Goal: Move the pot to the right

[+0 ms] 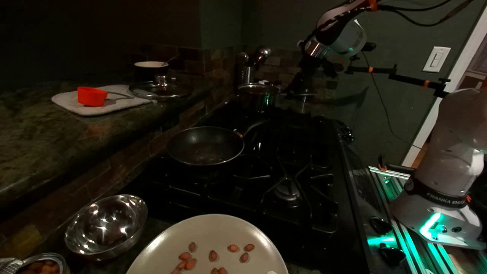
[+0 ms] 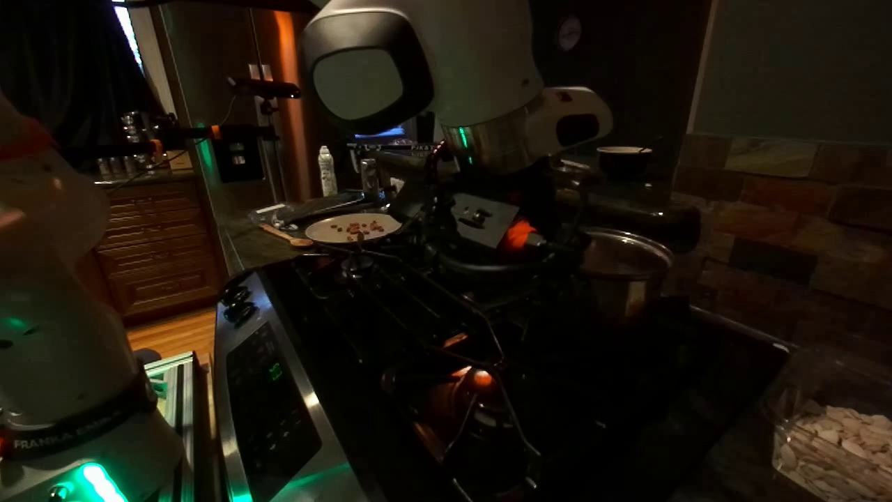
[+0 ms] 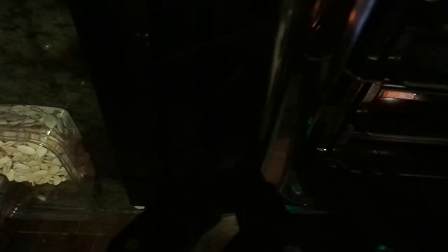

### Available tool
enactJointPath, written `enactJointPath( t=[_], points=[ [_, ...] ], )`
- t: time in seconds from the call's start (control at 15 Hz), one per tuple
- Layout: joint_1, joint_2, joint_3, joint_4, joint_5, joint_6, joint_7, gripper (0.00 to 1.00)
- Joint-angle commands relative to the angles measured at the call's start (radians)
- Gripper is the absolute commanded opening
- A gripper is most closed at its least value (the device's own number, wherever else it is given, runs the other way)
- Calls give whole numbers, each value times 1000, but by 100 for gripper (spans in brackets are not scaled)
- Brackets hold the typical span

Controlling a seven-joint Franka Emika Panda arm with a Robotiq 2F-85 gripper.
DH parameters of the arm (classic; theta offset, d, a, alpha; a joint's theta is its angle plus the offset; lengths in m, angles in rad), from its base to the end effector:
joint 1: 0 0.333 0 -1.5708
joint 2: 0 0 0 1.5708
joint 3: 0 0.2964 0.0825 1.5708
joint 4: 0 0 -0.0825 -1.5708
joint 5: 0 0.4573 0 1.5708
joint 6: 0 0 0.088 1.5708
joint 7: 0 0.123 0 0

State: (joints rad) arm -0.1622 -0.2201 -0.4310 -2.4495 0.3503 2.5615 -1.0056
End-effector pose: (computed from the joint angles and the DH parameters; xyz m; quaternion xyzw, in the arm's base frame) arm 0.4588 -0.3051 0.3268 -0.9734 -0.0692 -0.2182 0.0079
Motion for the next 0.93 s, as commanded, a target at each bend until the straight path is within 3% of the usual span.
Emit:
enactJointPath(
  t=[0.0,0.87],
  points=[
    [-32,-102,-18,-50,23,-56,-6,8],
    [-82,-321,-128,-259,43,60,12,8]
  ],
)
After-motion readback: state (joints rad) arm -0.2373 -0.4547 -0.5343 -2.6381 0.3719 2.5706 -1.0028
